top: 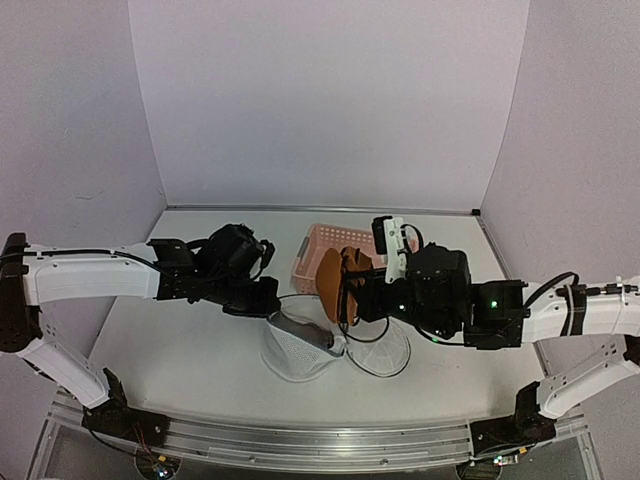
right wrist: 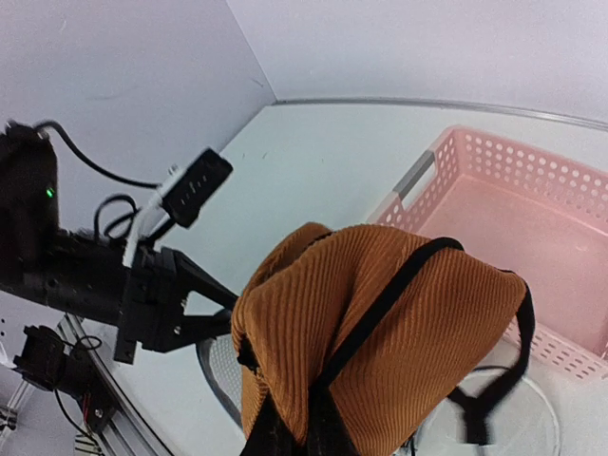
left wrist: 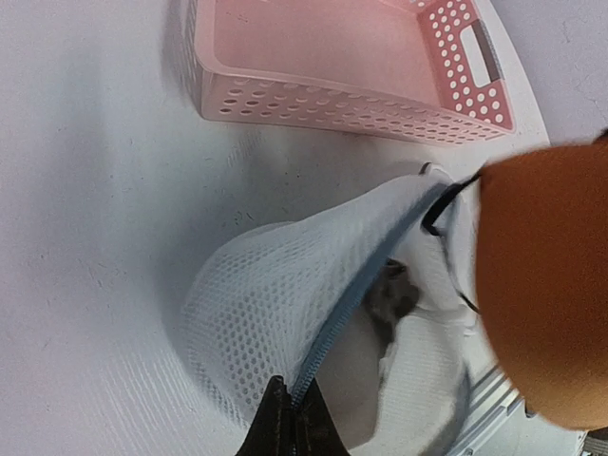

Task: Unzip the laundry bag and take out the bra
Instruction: Pick up the bra from the laundry bag, then place the bra in the bin.

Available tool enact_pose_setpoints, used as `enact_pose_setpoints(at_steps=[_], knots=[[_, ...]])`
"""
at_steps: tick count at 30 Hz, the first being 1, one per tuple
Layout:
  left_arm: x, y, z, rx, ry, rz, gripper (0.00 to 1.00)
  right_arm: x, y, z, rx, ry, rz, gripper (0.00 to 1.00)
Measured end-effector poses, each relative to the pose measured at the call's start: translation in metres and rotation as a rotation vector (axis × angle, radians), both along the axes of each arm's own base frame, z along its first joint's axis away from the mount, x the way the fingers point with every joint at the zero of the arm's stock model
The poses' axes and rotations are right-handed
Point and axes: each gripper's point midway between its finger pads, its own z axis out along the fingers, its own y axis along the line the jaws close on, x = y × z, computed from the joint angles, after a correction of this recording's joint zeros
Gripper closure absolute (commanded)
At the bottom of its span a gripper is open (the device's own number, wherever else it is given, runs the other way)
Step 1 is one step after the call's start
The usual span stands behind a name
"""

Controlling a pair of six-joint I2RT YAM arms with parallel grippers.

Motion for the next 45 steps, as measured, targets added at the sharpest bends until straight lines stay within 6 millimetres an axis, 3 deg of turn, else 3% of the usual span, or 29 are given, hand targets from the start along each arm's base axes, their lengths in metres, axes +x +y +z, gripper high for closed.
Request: enact_pose_setpoints(at_steps=[6,13,19,24,28,32,38,45], knots=[[0.0,0.0,-0.006,0.015,0.008,-0.002,1.0,0.007,-0.01,0.042,0.077,-0.083,-0.05,1.0],[-0.001,-0.001,-0.007,0.015,0.011,-0.011,1.0,0.019,-0.018,0.075,0.079,-0.182,-0.122,1.0],[-0.001,-0.001,-0.007,0.015,0.011,-0.011,1.0,0.04,-0.025,0.103,0.019,-0.292,-0.2,1.0],[-0.001,-0.001,-0.007,0.016,0.011,-0.011,1.0,0.071,-0.024,0.108,-0.072,-0.347,-0.245,1.0],[-0.003,0.002,-0.009,0.016,0.011,-0.011,1.0,0.102,-0.022,0.09,-0.191,-0.351,-0.258,1.0],[-0.005,0.005,-0.01,0.016,0.011,-0.012,1.0,0.131,-0.013,0.056,-0.35,-0.321,-0.221,1.0],[-0.008,0.009,-0.01,0.015,0.008,-0.013,1.0,0.165,0.0,-0.018,-0.655,-0.261,-0.131,1.0],[-0.01,0.013,-0.008,0.009,0.003,-0.014,1.0,0.188,0.001,-0.096,-0.968,-0.23,-0.052,1.0]])
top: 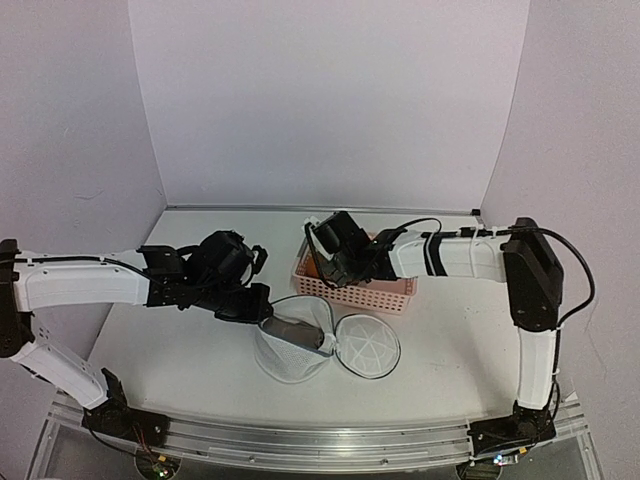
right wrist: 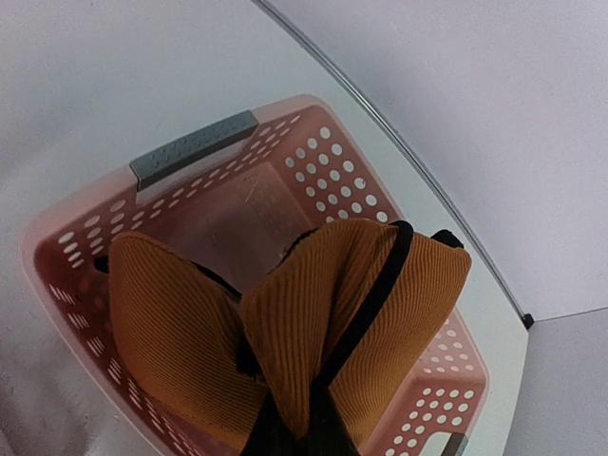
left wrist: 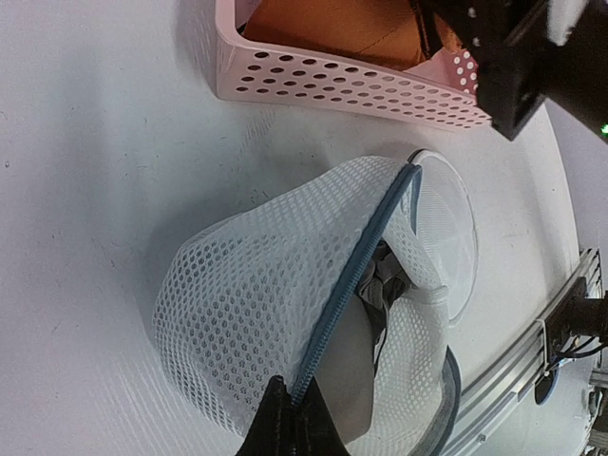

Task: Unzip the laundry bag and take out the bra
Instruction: Place the bra in the bin.

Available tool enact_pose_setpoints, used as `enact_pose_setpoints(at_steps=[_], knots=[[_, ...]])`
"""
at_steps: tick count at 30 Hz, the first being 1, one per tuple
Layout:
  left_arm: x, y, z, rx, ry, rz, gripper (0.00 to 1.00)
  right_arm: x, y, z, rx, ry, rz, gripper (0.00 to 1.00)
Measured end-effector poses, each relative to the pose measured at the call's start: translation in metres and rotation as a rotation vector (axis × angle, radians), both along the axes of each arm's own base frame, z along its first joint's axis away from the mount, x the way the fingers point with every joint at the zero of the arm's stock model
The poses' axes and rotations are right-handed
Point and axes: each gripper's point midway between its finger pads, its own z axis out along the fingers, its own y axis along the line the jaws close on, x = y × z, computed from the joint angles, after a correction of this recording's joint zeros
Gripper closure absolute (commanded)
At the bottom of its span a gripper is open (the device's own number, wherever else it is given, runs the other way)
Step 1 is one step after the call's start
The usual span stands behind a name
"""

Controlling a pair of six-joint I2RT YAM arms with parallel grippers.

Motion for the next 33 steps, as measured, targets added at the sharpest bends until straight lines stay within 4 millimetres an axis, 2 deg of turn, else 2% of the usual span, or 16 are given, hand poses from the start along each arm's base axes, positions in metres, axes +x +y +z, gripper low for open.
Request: enact_pose_setpoints(at_steps=[2,5,13,18,23,25,29,33], knots=[[0.0,0.0,0.001,-0.003,-0.002,0.0,1.0,0.006,-0.001,-0.014,-0.062,0.008,0.003,1.0],[-0.001,0.001,0.002,-0.006,-0.004,0.0,1.0,0.018,-0.006,-0.02,-0.109,0.001,-0.015,1.0],[-0.001,0.002,0.003,-0.009,-0.006,0.0,1.0,0.055,-0.028,0.002,-0.129,-0.074,-0.122,1.0],[-0.001,0.002,0.003,-0.009,-0.006,0.0,1.0,0.057,-0.026,-0.003,-0.122,-0.053,-0.095,1.0],[-0.001,0.002,0.003,-0.009,-0.006,0.0,1.0,0.049,-0.011,-0.027,-0.116,0.025,-0.008,1.0],[-0.001,0.002,0.003,-0.009,-0.005,0.0,1.0,0.045,-0.007,-0.039,-0.118,0.063,0.022,0.95],[-0.001,0.002,0.003,-0.009,-0.005,0.0,1.0,0.036,-0.001,-0.062,-0.123,0.133,0.066,0.66],[-0.001,0.002,0.003,-0.009,-0.005,0.0,1.0,0.033,0.003,-0.07,-0.125,0.161,0.095,0.54]])
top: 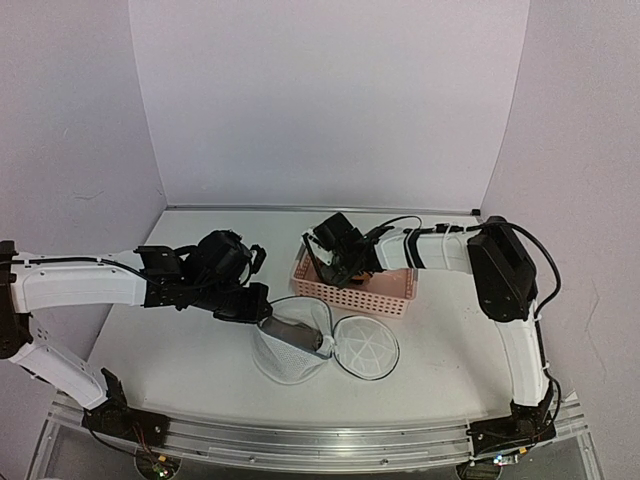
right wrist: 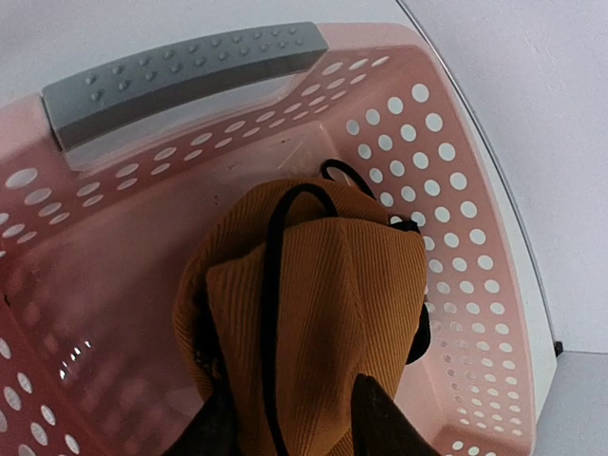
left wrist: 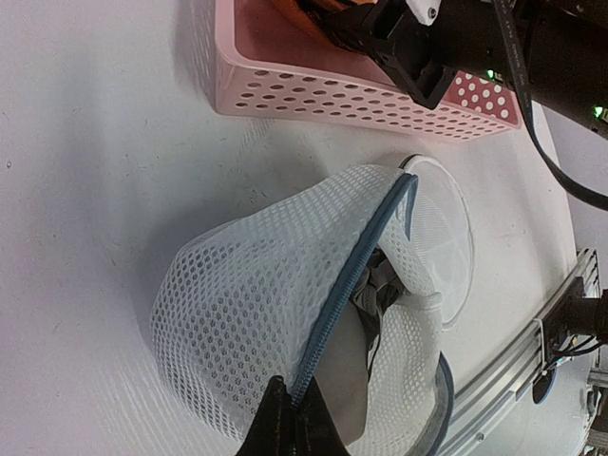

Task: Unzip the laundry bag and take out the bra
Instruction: Place the bra in the bin.

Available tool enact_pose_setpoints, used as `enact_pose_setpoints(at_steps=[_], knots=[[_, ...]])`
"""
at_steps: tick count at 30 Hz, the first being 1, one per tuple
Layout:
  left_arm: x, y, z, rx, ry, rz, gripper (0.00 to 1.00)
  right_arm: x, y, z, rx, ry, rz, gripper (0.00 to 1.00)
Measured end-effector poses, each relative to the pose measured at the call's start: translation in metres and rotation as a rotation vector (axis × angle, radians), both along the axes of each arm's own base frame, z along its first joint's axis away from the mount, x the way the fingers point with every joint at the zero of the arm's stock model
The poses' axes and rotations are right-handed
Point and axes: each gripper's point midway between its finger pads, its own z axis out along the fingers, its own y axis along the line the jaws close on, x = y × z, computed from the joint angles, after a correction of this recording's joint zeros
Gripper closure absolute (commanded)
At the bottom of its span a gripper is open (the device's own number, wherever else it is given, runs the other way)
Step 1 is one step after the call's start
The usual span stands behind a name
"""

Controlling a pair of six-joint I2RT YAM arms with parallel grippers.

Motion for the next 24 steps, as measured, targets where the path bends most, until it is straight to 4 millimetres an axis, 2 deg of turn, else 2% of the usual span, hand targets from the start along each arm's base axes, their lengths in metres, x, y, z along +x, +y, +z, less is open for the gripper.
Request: enact_pose_setpoints(at_steps=[8,12,15,19,24], knots=[[0.0,0.0,0.0,0.0,0.0,0.0,1.0,0.0,0.001,0.001,0.02,0.011,0.001,0.39],[0.0,0.0,0.0,0.001,0.0,0.0,1.0,-0.001,0.0,0.013,0.038,0.005,0.004,0.33],[0.0,0.0,0.0,0.001,0.0,0.0,1.0,-0.006,-0.003,0.035,0.063,-0.008,0.011,0.31],[0.0,0.0,0.0,0.001,0.0,0.0,1.0,-0.016,-0.01,0.075,0.112,-0.033,0.023,0.3],[0.0,0.0,-0.002,0.006,0.003,0.0,1.0,-0.039,-0.017,0.125,0.223,-0.041,0.053,0.32]])
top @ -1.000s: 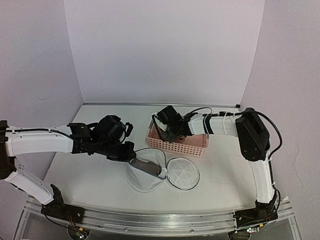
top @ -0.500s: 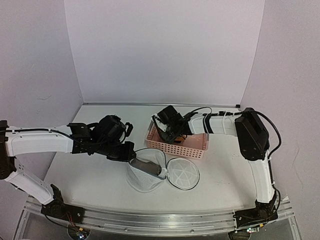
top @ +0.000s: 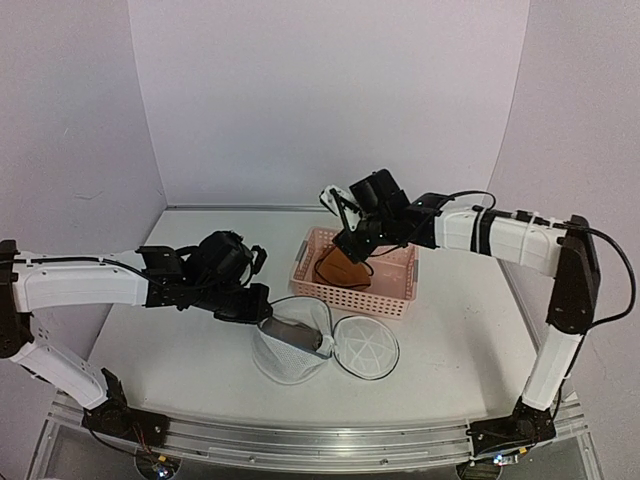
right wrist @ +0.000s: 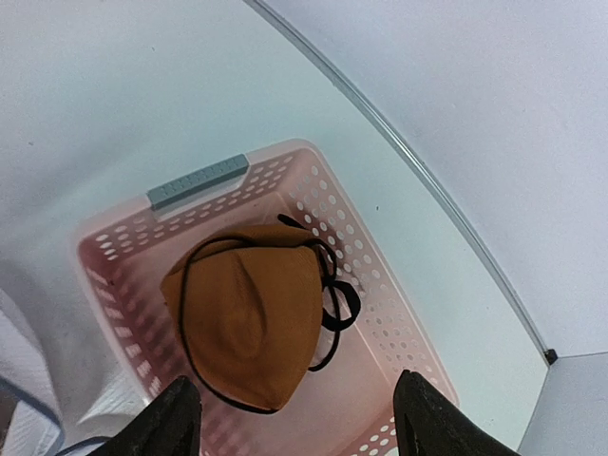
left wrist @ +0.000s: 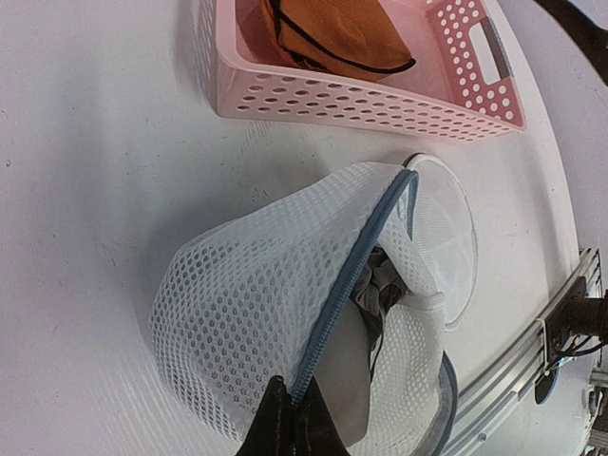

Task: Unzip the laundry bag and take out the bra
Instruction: Place the bra in the bin, then pick up the bra from the laundry bag.

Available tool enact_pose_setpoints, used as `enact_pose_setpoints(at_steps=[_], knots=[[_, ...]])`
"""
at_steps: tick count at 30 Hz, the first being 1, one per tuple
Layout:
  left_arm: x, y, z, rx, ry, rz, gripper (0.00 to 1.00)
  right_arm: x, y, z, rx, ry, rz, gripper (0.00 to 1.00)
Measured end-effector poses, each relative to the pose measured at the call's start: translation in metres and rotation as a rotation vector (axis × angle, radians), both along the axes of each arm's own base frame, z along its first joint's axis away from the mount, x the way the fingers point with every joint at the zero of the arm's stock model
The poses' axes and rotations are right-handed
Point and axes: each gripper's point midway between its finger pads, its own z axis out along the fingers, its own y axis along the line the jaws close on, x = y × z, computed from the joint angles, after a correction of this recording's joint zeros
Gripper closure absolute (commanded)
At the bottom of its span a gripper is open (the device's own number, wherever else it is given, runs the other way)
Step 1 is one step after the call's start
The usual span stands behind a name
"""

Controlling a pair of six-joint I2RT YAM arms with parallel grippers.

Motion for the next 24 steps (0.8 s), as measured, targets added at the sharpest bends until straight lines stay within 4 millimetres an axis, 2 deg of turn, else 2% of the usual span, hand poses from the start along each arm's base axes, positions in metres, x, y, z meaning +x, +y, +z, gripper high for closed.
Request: enact_pose_setpoints(at_steps=[4,7,11,15,19,24], knots=[[0.0,0.0,-0.003,0.007,0.004,-0.001,1.0,-0.03,-0.002,0.025,0.12,0.047,0.066,0.38],[0.0,0.0,-0.005,0.014,0.005,-0.004,1.0,-0.063,0.0,0.039,0.225,0.104,0.149,0.42],[0.0,-0.001,-0.006,0.016,0.006,-0.006,1.0,-0.105,0.01,0.048,0.337,0.187,0.267,0.5],[0.0,-0.001,-0.007,0.024,0.001,-0.017,1.0,-0.14,0.024,0.033,0.386,0.296,0.358,0.53],[0.0,-0.001,-0.007,0.026,-0.005,-0.025,1.0,-0.17,0.038,0.004,0.369,0.406,0.412,0.53],[0.0,-0.004,-0.005,0.018,-0.02,-0.049,1.0,-0.185,0.062,-0.03,0.334,0.47,0.437,0.53]])
